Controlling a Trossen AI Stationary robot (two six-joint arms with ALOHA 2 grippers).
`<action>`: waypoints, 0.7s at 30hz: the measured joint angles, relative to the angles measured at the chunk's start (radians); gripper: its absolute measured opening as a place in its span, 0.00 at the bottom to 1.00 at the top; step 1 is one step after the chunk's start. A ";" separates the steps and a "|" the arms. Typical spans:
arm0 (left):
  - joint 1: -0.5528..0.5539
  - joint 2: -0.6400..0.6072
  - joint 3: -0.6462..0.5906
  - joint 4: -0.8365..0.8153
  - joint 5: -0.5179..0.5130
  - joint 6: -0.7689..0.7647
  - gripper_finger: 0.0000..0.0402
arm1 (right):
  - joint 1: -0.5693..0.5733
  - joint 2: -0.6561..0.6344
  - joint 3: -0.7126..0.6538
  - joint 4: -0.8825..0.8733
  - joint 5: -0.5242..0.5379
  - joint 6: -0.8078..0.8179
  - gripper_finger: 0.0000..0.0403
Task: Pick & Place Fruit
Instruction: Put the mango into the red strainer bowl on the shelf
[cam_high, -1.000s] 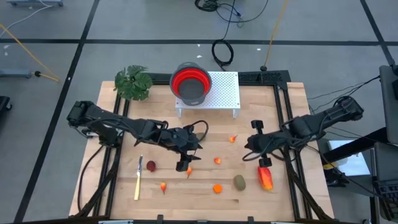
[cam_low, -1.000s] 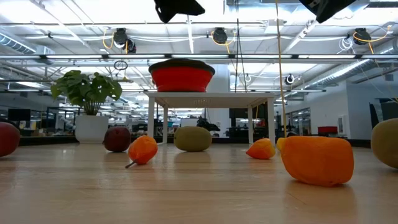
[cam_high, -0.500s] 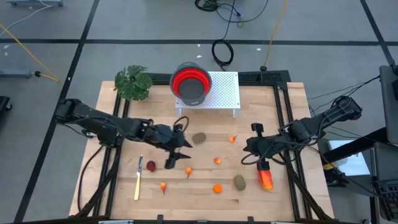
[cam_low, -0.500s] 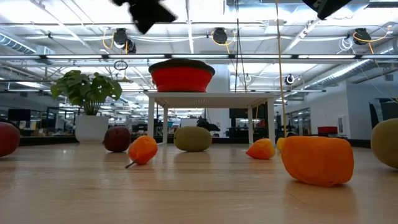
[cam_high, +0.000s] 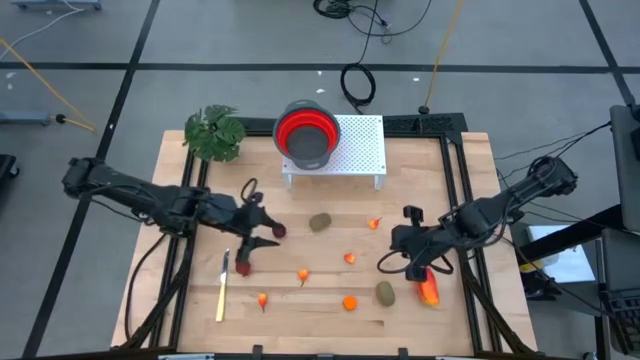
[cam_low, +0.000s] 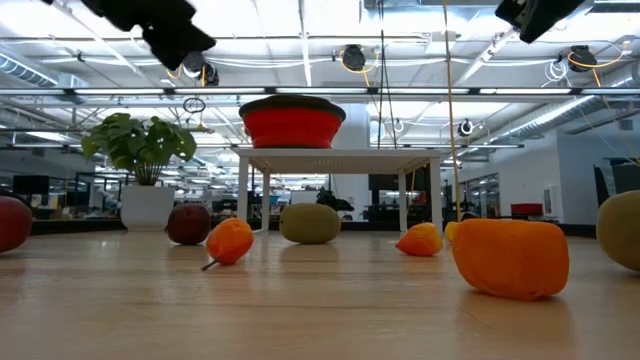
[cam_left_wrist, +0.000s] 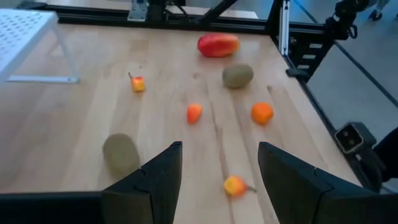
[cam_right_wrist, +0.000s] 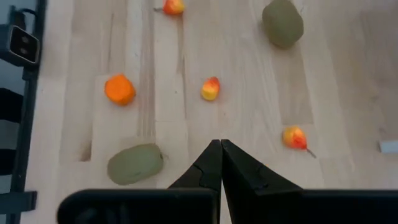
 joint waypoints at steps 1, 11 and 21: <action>0.000 -0.023 -0.017 -0.006 -0.003 0.004 0.53 | 0.003 0.008 0.007 -0.013 0.000 0.015 0.00; 0.000 -0.234 -0.163 -0.001 -0.005 0.023 0.53 | 0.006 0.144 0.151 -0.199 -0.056 0.126 0.00; 0.000 -0.388 -0.271 -0.006 -0.021 0.066 0.53 | 0.006 0.290 0.257 -0.368 -0.201 0.250 0.00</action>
